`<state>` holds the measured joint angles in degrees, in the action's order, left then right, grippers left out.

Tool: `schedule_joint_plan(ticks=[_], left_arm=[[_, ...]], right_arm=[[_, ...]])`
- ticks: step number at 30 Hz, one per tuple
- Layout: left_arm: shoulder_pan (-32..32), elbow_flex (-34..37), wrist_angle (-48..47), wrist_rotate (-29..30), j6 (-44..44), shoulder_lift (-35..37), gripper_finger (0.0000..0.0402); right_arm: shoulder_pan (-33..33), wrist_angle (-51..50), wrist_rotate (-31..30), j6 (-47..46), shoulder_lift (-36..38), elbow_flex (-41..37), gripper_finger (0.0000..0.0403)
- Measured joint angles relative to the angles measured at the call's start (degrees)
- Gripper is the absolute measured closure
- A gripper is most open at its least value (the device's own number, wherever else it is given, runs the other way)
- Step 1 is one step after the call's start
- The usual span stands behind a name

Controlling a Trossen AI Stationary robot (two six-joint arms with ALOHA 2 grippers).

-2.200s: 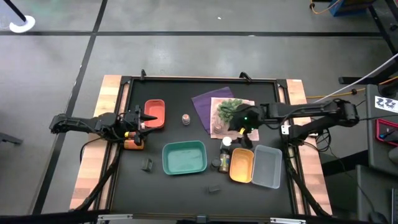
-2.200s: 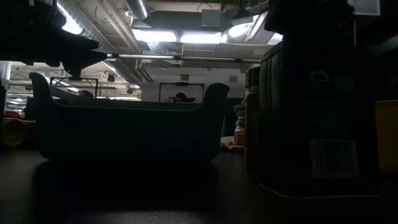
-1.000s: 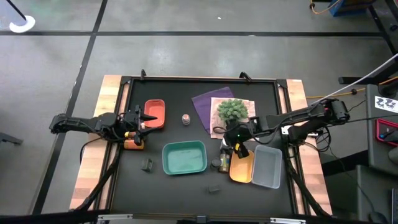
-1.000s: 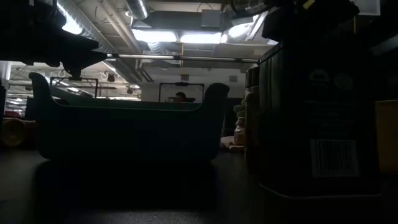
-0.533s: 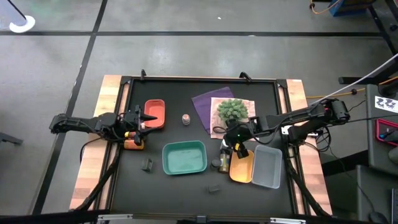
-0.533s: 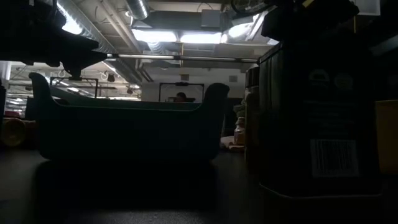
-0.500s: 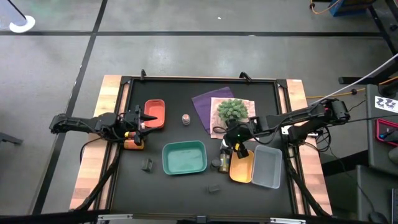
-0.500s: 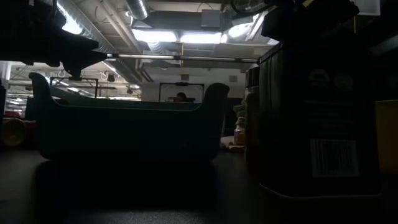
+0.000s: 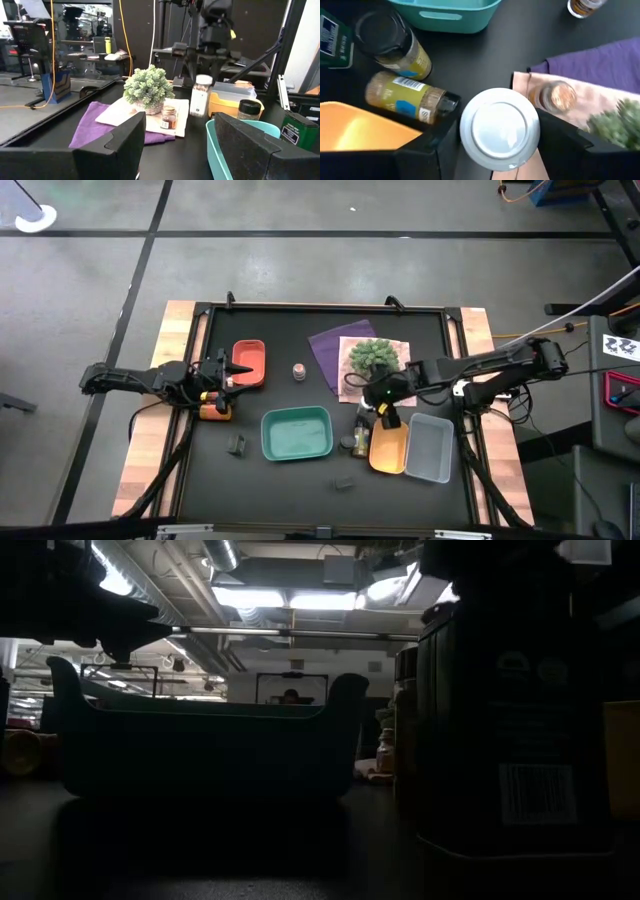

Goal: Sort spices by type
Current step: Put the white seasoning bottle into the transparent bin

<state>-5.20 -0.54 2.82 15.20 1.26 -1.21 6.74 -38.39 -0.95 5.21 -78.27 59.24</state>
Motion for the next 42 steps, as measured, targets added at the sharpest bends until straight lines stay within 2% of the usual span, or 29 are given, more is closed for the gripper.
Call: schedule_joint_plan(ticks=[7,12,16,22,33,38,42], left_arm=[[0.0,0.0,0.0,0.0,-0.2,0.0,0.0174],[0.0,0.0,0.0,0.0,-0.2,0.0,0.0174],[0.0,0.0,0.0,0.0,-0.2,0.0,0.0174],[0.0,0.0,0.0,0.0,-3.0,0.0,0.0174],[0.0,0.0,0.0,0.0,-3.4,0.0,0.0174],[0.0,0.0,0.1,0.0,-4.6,0.0,0.0174],[0.0,0.0,0.7,0.0,-4.7,0.0,0.0174]], right_arm=[[0.4,-14.4,0.3,-9.8,0.1,8.5,0.0181],[2.7,-20.9,0.0,-16.5,0.2,12.2,0.0187],[6.2,-24.5,-2.5,-23.4,0.2,13.3,0.0184],[14.3,-32.3,-8.0,-39.9,0.6,13.3,0.0187],[34.1,-40.0,-18.8,-73.2,0.6,13.3,0.0185],[41.5,-44.4,-21.3,-86.6,0.6,12.8,0.0185],[45.5,-45.7,-21.4,-95.1,0.6,9.5,0.0181]])
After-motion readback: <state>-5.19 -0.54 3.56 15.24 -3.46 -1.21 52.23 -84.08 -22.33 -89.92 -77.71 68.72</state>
